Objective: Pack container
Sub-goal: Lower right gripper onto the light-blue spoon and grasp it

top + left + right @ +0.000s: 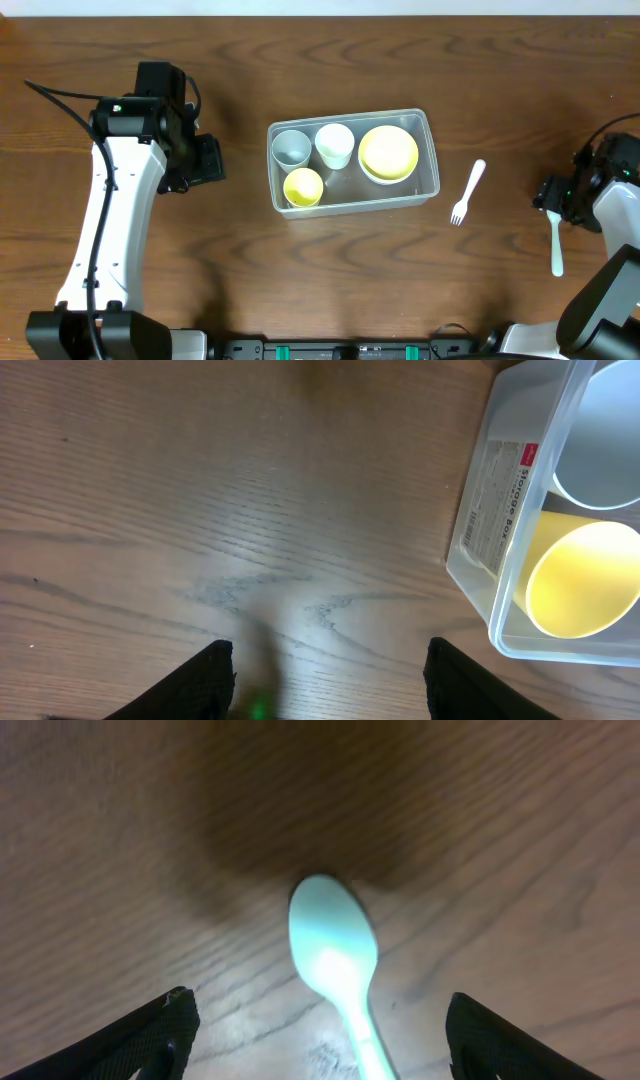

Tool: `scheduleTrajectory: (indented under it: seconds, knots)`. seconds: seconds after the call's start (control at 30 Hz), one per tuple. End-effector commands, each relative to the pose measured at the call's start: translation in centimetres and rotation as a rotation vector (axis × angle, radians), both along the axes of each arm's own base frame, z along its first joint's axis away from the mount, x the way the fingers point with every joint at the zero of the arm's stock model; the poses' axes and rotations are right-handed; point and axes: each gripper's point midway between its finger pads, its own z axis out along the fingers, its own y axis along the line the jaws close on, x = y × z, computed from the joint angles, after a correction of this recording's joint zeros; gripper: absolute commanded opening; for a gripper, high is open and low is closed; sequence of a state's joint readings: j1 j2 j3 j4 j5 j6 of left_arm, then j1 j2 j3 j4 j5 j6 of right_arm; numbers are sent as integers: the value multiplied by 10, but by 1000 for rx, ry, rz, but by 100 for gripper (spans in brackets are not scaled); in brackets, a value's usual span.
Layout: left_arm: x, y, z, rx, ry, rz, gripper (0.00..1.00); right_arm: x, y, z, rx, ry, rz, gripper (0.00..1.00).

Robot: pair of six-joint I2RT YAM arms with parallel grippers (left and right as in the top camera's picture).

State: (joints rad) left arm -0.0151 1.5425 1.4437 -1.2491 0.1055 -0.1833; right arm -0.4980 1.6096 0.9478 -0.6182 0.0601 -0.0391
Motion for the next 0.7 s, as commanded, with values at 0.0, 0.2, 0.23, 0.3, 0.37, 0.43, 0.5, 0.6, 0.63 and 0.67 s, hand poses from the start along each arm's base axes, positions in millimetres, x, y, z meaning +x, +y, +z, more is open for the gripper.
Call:
scheduleTrajectory:
  seconds: [0.0,0.2,0.23,0.3,0.37,0.43,0.5,0.6,0.63,0.67]
  knots:
    - [-2,0,3,-4,-9,-1,62,-2,-7,-2,-19,7,3,81]
    - [-2,0,3,-4,-9,-1,62,-7,-4,-22,11,62,4,81]
    - [-2,0,3,-4,-8,-1,62,-8,-4,-26,18,74,4,81]
    - [-3,0,3,-4,-6,-1,62,-10,-2,-34,31,97,5,81]
    - [-3,0,3,-3,-6,-1,62,-13,-1,-42,43,119,5,82]
    - [-3,0,3,-3,-5,-1,62,-14,0,-48,52,134,5,82]
    - [-3,0,3,-4,-5,-1,62,-16,1,-53,60,148,5,82]
    - [-4,0,3,-3,-2,-1,62,-17,2,-59,69,163,5,82]
    - [-4,0,3,-3,-1,-1,62,-18,2,-61,71,168,5,82]
    - [-4,0,3,-3,-1,-1,62,-18,2,-63,74,172,5,82]
